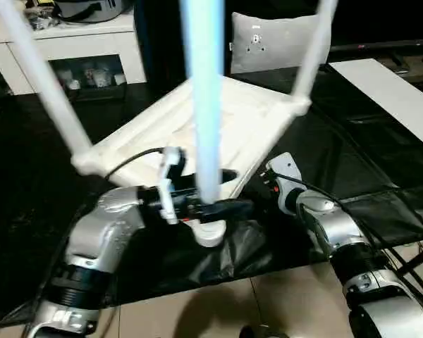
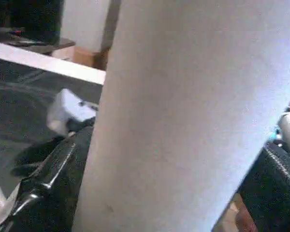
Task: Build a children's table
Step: Rotate table base
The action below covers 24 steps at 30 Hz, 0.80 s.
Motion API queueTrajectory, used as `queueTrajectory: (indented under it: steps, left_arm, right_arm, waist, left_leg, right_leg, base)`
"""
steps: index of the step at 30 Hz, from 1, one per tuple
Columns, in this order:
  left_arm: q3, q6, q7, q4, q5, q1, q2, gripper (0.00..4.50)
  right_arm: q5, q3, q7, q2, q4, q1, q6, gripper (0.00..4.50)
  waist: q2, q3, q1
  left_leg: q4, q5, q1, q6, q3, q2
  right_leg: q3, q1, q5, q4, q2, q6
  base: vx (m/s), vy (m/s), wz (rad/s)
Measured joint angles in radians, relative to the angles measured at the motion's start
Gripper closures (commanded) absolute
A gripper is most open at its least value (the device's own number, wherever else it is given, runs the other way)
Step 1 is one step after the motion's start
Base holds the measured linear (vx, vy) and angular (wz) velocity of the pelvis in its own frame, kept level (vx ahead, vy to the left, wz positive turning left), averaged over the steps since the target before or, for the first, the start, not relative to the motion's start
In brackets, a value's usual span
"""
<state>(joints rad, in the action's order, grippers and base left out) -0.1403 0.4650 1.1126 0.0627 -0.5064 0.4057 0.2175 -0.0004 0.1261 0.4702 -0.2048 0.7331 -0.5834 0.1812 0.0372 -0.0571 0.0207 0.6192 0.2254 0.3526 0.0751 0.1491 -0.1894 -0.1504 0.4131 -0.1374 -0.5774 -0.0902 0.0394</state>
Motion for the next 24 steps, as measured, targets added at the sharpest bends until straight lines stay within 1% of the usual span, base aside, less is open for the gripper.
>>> queueTrajectory:
  steps: [5, 9, 13, 17, 20, 24]
  left_arm:
    - [-0.026, 0.002, -0.009, 0.003, 0.0, 0.029, -0.049, 0.11]
    - [-0.053, -0.039, -0.041, 0.032, 0.023, 0.059, -0.11, 0.11]
    - [-0.074, -0.078, -0.068, 0.046, 0.05, 0.075, -0.15, 0.11]
    - [-0.073, -0.144, -0.152, 0.12, 0.102, 0.118, -0.201, 0.11]
    - [-0.071, -0.215, -0.238, 0.18, 0.159, 0.155, -0.227, 0.11]
    - [-0.071, -0.228, -0.258, 0.181, 0.17, 0.154, -0.229, 0.11]
  right_arm:
    - [-0.007, 0.001, 0.032, -0.007, 0.0, 0.001, -0.022, 0.0]
    - [-0.021, 0.001, 0.027, -0.008, 0.0, 0.0, -0.038, 0.0]
    - [-0.022, 0.0, 0.028, -0.008, 0.0, 0.0, -0.042, 0.0]
    - [-0.033, -0.002, 0.016, -0.004, 0.009, 0.0, -0.062, 0.0]
    - [-0.031, -0.017, -0.014, -0.005, 0.017, 0.0, -0.071, 0.0]
    - [0.007, -0.051, 0.018, -0.041, -0.005, 0.015, -0.073, 0.0]
  waist:
    - [0.0, 0.0, 0.0]
    - [0.0, 0.0, 0.0]
    - [0.0, 0.0, -0.001]
    - [0.0, 0.0, -0.002]
    - [0.0, 0.0, -0.003]
    - [0.0, 0.0, -0.013]
  left_leg:
    - [0.0, -0.001, 0.003, -0.002, 0.001, 0.0]
    - [0.0, -0.001, 0.002, -0.001, 0.002, 0.0]
    - [0.0, -0.001, 0.001, -0.001, 0.002, -0.001]
    - [0.001, -0.001, 0.002, -0.001, 0.002, 0.0]
    - [0.001, -0.001, 0.002, -0.001, 0.002, -0.001]
    - [0.001, -0.003, 0.002, -0.005, 0.002, -0.001]
  right_leg:
    - [0.0, 0.003, 0.001, 0.0, 0.0, 0.001]
    - [0.0, 0.003, 0.002, 0.0, 0.0, 0.002]
    - [0.0, 0.003, 0.002, 0.0, 0.0, 0.003]
    - [0.0, 0.003, 0.002, 0.0, 0.0, 0.002]
    - [0.0, 0.003, 0.002, 0.0, 0.0, 0.002]
    - [0.0, 0.003, 0.002, 0.0, 0.0, 0.002]
  base:
    - [0.0, 0.0, 0.0]
    - [0.0, 0.0, 0.0]
    - [0.0, 0.0, 0.0]
    - [0.0, 0.0, 0.0]
    - [0.0, 0.0, 0.0]
    - [0.0, 0.0, 0.0]
